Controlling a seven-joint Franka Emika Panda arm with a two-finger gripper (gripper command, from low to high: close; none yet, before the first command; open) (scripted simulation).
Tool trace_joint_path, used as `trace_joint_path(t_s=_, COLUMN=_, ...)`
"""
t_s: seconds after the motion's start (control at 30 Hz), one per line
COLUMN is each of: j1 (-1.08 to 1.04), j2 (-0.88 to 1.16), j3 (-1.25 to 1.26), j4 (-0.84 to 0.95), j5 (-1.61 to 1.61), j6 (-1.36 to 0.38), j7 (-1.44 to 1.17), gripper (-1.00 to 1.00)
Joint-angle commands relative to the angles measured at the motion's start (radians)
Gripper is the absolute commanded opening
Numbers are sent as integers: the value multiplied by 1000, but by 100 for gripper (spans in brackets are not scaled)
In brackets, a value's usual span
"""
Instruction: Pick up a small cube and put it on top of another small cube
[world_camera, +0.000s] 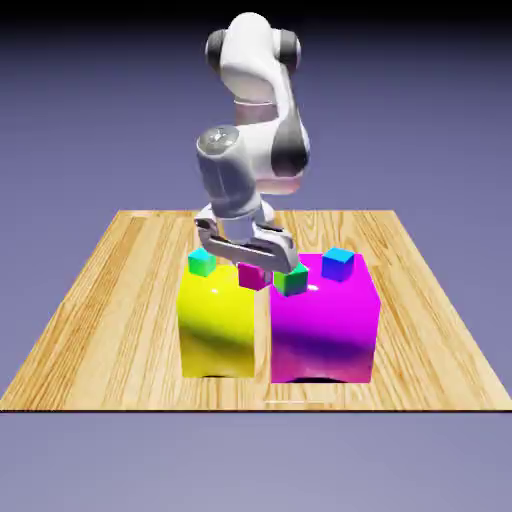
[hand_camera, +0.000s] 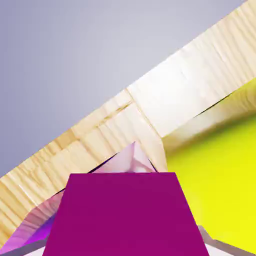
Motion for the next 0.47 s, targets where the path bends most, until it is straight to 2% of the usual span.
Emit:
trace_joint_path(t_s=0.0, j1=27, j2=-25, j3=-7, j4=1, j5=-9, j6=-40, j7=-26, gripper=-100)
trace_joint_path(t_s=0.13, j1=71, j2=-89, j3=2, j4=-5, j5=-52, j6=-164, j7=-75, gripper=-100)
trace_joint_path(t_s=0.3, j1=80, j2=-78, j3=12, j4=-171, j5=-43, j6=13, j7=-81, gripper=-100)
trace_joint_path(t_s=0.33, j1=80, j2=-78, j3=12, j4=-171, j5=-43, j6=13, j7=-81, gripper=100)
trace_joint_path(t_s=0.43, j1=76, j2=-83, j3=7, j4=-99, j5=-47, j6=-65, j7=-78, gripper=100)
